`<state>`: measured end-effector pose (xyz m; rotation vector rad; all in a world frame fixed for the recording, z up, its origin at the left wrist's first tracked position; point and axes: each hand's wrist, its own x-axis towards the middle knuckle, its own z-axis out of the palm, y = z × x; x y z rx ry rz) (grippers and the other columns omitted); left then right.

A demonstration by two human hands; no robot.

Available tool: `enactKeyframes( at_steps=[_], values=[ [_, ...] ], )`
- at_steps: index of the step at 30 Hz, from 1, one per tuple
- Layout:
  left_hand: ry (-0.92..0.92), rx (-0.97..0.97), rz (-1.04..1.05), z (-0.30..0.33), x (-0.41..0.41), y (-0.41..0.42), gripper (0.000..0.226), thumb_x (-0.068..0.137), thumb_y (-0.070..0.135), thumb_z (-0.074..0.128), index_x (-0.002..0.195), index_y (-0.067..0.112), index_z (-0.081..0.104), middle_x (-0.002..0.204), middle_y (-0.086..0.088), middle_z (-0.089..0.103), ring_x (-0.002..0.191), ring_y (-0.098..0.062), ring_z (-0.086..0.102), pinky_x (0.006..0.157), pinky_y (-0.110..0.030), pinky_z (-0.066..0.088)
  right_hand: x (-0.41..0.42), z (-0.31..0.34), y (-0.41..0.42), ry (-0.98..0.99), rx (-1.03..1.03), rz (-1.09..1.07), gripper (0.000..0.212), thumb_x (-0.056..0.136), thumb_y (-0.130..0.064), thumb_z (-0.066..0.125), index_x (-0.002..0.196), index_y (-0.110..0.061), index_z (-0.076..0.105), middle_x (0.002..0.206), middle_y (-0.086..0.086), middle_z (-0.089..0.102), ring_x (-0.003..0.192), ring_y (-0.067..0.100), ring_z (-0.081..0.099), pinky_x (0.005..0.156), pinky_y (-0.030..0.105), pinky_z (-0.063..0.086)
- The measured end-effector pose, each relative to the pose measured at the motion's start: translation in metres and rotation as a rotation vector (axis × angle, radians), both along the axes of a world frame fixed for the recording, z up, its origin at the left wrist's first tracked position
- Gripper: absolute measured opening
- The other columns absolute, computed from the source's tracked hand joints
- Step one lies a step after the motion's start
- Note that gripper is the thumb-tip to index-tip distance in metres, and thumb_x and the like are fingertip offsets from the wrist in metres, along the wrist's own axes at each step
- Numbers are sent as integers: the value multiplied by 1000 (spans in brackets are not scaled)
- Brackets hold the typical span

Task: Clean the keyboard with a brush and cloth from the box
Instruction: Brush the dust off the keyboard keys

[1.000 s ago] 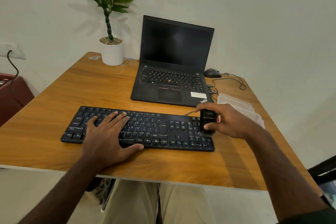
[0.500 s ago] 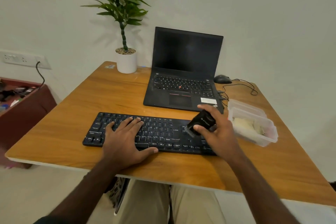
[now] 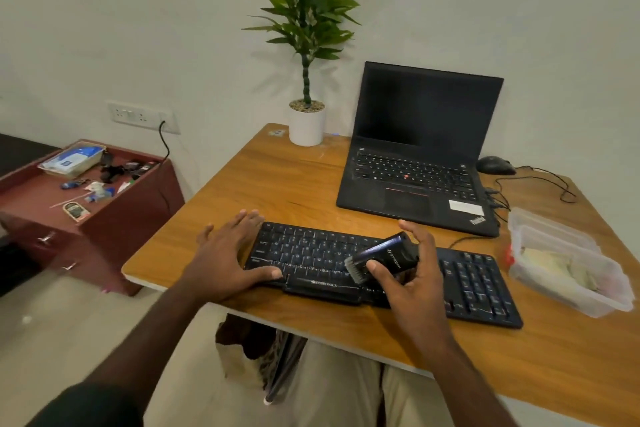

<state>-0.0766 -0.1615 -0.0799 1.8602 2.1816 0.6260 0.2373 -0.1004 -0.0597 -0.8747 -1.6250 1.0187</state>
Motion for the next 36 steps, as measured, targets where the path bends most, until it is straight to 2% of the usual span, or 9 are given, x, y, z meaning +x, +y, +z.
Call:
enactKeyframes(
  at_steps=[2, 7, 13, 18, 24, 27, 30, 33, 36],
  values=[
    [-36, -103, -57, -3, -13, -2, 115, 54, 104, 39, 151, 51, 13, 163, 8, 25, 149, -6, 15, 121, -50, 1, -17, 2, 1, -38, -67, 70, 64, 85, -6, 78, 128, -45, 50, 116, -9, 62, 102, 11, 69, 74, 30, 62],
    [-19, -171, -64, -5, -15, -3, 124, 47, 107, 36, 153, 49, 11, 164, 2, 22, 150, -9, 17, 122, -44, -7, -69, 25, 15, -247, 40, 255, 59, 85, -12, 79, 132, -37, 52, 111, -13, 63, 98, 1, 66, 70, 21, 58],
    [-18, -117, -74, -13, -20, 0, 121, 50, 105, 39, 153, 43, 22, 161, 3, 30, 149, -4, 16, 122, -48, -5, -135, 36, 24, -376, 202, 413, 61, 88, -20, 77, 138, -37, 47, 115, -10, 60, 100, 9, 63, 76, 34, 61],
    [-42, -68, -72, -16, -21, 3, 109, 55, 101, 47, 146, 43, 36, 156, 16, 39, 145, 0, 25, 122, -49, -1, -158, 29, 27, -571, 371, 500, 59, 90, -24, 73, 140, -31, 44, 119, -3, 64, 100, 15, 64, 78, 40, 59],
    [-41, -139, -55, -11, -20, 2, 123, 46, 104, 46, 152, 45, 22, 163, 5, 26, 148, -5, 20, 122, -47, -6, -147, 56, 59, -793, 223, 672, 55, 86, -26, 77, 132, -38, 50, 118, -11, 64, 104, 6, 63, 85, 42, 59],
    [-30, -148, -56, -8, -19, 1, 121, 49, 101, 47, 152, 43, 23, 163, 4, 24, 148, -8, 21, 122, -45, -7, -150, 60, 59, -701, 229, 596, 56, 87, -27, 77, 134, -37, 48, 116, -9, 64, 101, 9, 64, 82, 43, 60],
    [-41, -111, -82, -12, -20, 3, 110, 54, 100, 48, 147, 43, 32, 159, 9, 34, 147, -4, 22, 122, -48, -6, -157, 48, 42, -625, 266, 582, 55, 89, -24, 75, 134, -36, 46, 114, -5, 64, 98, 11, 64, 78, 41, 60],
    [-37, -90, -83, -12, -20, 4, 103, 58, 97, 51, 144, 41, 39, 155, 14, 40, 143, -3, 30, 122, -49, -3, -161, 42, 37, -691, 299, 642, 54, 89, -24, 75, 134, -35, 46, 117, -7, 64, 101, 11, 64, 82, 40, 59],
    [-25, -101, -75, -12, -20, 3, 111, 55, 100, 49, 148, 43, 32, 159, 11, 33, 145, -3, 26, 122, -49, -5, -161, 57, 51, -846, 275, 714, 53, 87, -25, 76, 130, -38, 48, 116, -7, 65, 103, 12, 64, 84, 44, 58]
  ],
)
